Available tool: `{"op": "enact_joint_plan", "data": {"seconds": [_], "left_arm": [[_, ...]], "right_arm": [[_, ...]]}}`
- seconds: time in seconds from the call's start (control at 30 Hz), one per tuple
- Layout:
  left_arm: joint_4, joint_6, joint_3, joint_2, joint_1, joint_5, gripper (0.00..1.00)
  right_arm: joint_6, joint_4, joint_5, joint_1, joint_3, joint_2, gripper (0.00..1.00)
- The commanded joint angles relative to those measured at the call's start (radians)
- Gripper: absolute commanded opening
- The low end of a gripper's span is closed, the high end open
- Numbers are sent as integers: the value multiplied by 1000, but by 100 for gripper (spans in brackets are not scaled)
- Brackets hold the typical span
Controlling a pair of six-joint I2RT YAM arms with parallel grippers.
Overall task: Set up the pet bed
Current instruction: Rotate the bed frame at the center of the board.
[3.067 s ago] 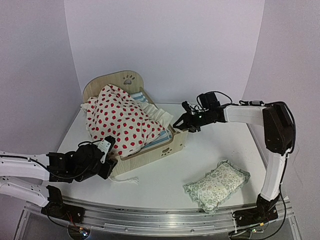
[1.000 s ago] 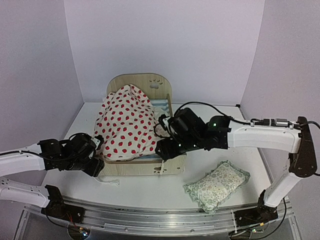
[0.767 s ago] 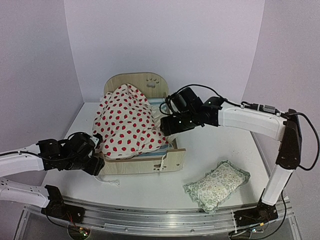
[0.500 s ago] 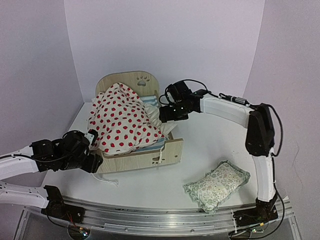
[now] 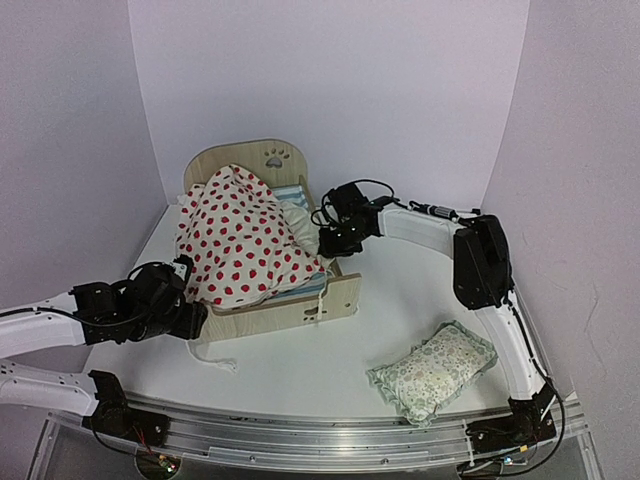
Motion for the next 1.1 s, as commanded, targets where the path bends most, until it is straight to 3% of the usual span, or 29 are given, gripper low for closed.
{"op": "enact_joint_plan", "data": {"seconds": [0.0,0.1,0.17,0.23,0.4,0.57,0.73,0.9,1.07], "left_arm": [[189,-76,12,42,14,-64,65],[159,-86,36,41,12,-65,68],[135,-79,65,40,13,-77,74],[101,-77,89,61,14,-100,88],[38,-123,114,124,13,-99,99],[-21,-146,140,89,12,-10,100],[-165,-175,245,37,12,-15,100],[-124,-139,268,-23,12,22,100],[-70,-125,271,34,9,93,99]], "right_arm": [[1,-23,-48,6,-73,-27,12],[13,-16,-29,6,-120,-47,0],[37,-12,22,7,-179,-81,0],[58,19,47,8,-273,-124,0],[113,105,156,17,-541,-285,0],[167,158,202,25,-736,-399,0],[213,198,208,44,-863,-484,0],[321,198,305,117,-977,-586,0],[513,212,433,251,-1043,-648,0]]}}
